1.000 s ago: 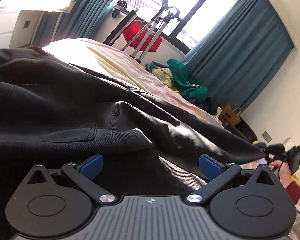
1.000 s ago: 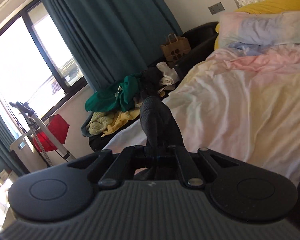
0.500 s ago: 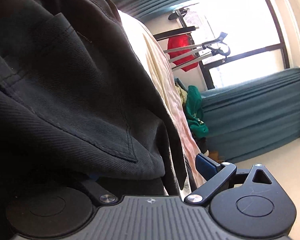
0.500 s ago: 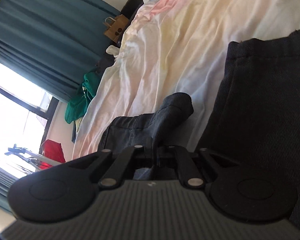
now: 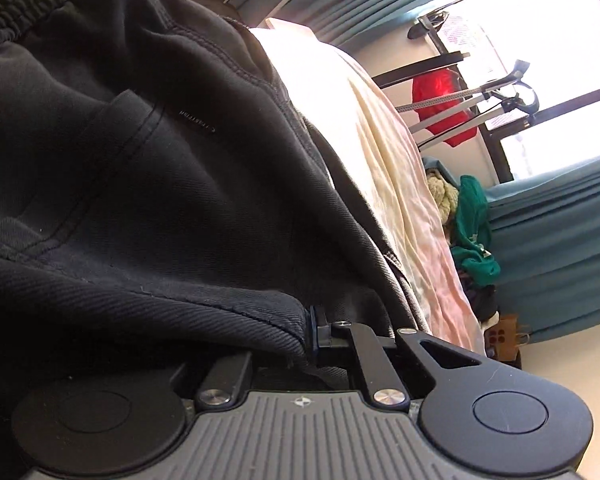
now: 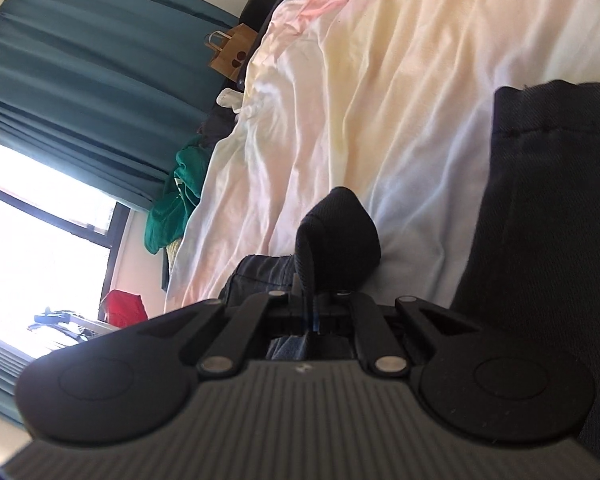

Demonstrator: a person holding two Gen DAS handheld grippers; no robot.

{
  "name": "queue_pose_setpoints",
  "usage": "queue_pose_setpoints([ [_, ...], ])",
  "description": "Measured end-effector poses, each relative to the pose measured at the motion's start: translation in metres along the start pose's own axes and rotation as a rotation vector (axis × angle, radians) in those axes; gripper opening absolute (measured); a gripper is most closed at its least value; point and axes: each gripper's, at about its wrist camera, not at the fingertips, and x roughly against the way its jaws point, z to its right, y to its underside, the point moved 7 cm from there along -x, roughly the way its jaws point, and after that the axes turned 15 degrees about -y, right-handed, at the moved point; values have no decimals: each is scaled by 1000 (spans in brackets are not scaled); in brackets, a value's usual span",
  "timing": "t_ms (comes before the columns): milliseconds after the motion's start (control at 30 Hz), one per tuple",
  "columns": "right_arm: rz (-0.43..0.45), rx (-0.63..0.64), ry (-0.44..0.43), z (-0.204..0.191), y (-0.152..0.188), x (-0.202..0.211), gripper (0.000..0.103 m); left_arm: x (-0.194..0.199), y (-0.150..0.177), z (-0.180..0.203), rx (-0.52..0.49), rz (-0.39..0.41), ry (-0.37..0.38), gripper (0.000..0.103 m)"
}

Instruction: Fold clothes

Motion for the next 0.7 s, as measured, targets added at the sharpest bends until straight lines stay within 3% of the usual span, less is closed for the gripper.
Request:
queue_pose_setpoints([
  [133, 86, 9, -113, -18, -15, -1, 5, 14, -5, 3, -51, -11, 16, 7],
  [267, 126, 92, -160, -35, -27, 4, 5, 21, 1, 3, -137, 6, 14, 7],
  [367, 137, 156, -117, -30, -30, 9, 5, 18, 13, -1, -161, -1, 5, 6],
  [433, 113, 161, -40, -11, -26, 12, 5, 17, 21, -5, -173, -6, 2, 7],
  [567, -4, 237, 110, 22, -12, 9, 6, 14, 34, -7, -225, -3, -23, 9],
  [700, -68, 290, 93, 15, -12, 17, 9, 12, 41, 4, -276, -11, -58, 23],
])
